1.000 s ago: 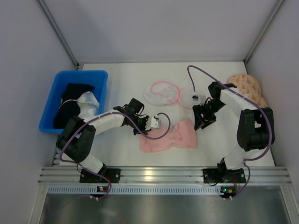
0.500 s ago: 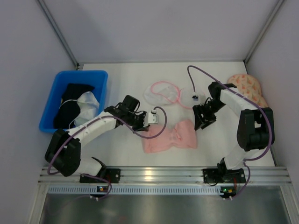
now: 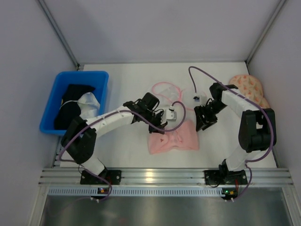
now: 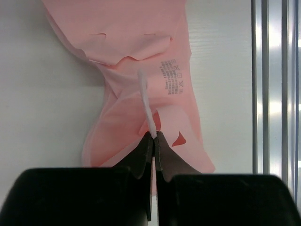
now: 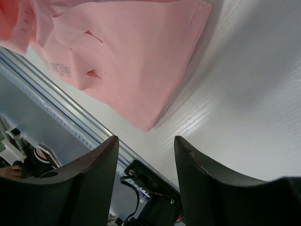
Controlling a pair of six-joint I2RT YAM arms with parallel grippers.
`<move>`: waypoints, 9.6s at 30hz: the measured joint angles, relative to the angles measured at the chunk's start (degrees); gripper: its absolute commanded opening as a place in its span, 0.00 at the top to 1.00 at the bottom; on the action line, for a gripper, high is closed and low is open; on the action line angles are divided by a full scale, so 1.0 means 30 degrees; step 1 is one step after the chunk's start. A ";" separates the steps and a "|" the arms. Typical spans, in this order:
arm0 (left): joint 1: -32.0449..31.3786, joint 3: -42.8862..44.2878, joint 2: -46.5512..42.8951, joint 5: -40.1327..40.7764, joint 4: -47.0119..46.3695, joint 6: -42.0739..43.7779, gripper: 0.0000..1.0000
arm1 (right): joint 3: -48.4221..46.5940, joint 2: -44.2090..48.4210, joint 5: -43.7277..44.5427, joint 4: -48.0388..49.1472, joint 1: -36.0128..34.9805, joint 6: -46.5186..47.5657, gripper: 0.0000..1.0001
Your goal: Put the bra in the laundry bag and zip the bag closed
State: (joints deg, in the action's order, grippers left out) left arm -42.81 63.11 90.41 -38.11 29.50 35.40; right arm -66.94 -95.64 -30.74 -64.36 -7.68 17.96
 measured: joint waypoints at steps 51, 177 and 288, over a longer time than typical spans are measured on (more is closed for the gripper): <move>0.9318 -0.7147 -0.0794 -0.3315 -0.2565 -1.6487 0.50 | 0.2710 -0.3155 -0.3293 0.2645 0.1945 0.0627 0.64; 0.0197 0.0692 0.8794 -0.0729 -1.4010 -3.2662 1.00 | 0.2455 -0.5144 -0.9238 0.6666 -0.1027 -0.5020 0.26; 0.7737 0.4007 0.5960 -0.1268 -0.6681 -2.2367 1.00 | 0.6710 -0.2208 -0.1974 3.3361 -0.4350 -1.9751 1.00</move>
State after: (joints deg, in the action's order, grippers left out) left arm -19.59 75.13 108.29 -41.91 9.45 -31.70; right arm -46.81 -102.26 -36.67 35.73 -20.73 -41.30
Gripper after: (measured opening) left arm 0.016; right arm 0.074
